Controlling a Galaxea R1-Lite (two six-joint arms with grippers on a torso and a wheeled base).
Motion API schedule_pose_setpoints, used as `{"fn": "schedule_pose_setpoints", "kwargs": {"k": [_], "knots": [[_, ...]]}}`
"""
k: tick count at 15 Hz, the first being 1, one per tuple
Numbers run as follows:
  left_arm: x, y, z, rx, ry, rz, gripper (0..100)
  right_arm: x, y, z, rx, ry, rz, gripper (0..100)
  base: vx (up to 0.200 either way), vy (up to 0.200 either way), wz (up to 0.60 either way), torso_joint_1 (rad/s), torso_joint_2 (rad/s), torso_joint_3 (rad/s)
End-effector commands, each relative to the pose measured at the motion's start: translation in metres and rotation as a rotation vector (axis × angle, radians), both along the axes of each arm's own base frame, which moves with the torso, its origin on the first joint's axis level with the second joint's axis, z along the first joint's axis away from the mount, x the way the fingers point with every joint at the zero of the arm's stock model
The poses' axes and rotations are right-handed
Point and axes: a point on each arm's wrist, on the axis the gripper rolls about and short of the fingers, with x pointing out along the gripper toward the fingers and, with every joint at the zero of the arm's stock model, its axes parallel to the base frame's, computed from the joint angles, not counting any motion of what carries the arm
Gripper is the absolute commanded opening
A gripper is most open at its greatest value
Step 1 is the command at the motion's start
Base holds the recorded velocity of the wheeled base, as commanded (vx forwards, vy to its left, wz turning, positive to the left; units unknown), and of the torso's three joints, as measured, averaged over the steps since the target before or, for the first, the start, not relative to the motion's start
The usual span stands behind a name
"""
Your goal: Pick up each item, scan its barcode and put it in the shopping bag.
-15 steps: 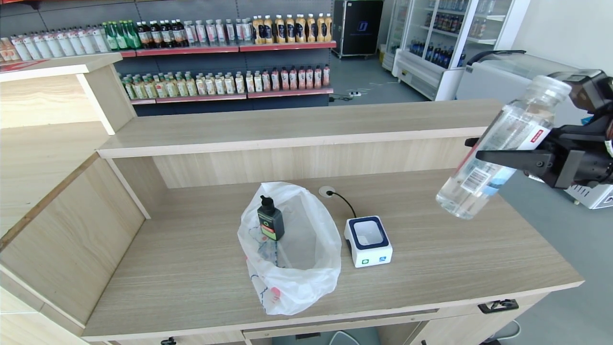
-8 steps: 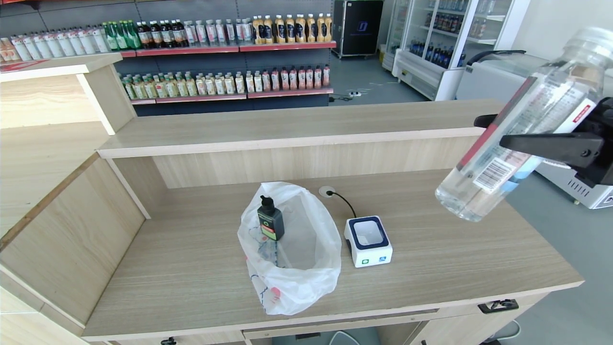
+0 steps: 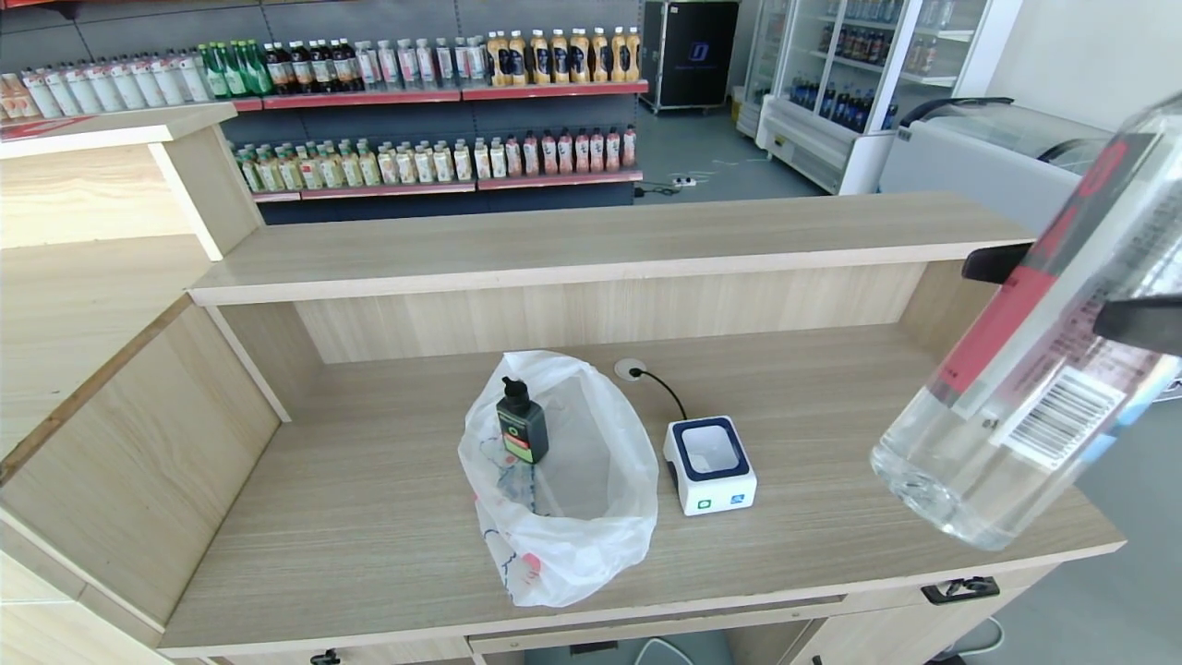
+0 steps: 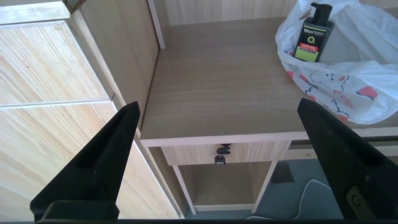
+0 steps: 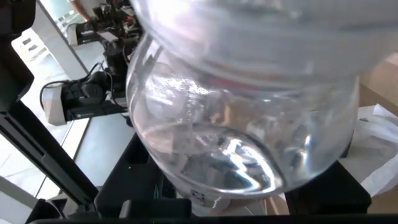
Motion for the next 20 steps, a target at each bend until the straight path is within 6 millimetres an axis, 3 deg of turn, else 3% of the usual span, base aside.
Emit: {"fn": "schedule_pose_setpoints", "kwargs": {"k": [1,11,20], "knots": [[0.0,0.0,0.0,0.0,0.0,0.0,100,-0.009,0.0,0.003,0.004,-0.015,0.005,0,0.0,0.0,0.0,0.0,0.0,0.0],[0.0,0.0,0.0,0.0,0.0,0.002,100,-0.056,0.008,0.017,0.077,0.01,-0.054,0,0.0,0.0,0.0,0.0,0.0,0.0],[0.0,0.0,0.0,0.0,0.0,0.0,100,-0.064,0.022,0.011,0.077,-0.089,0.016,0,0.0,0.0,0.0,0.0,0.0,0.0]]}}
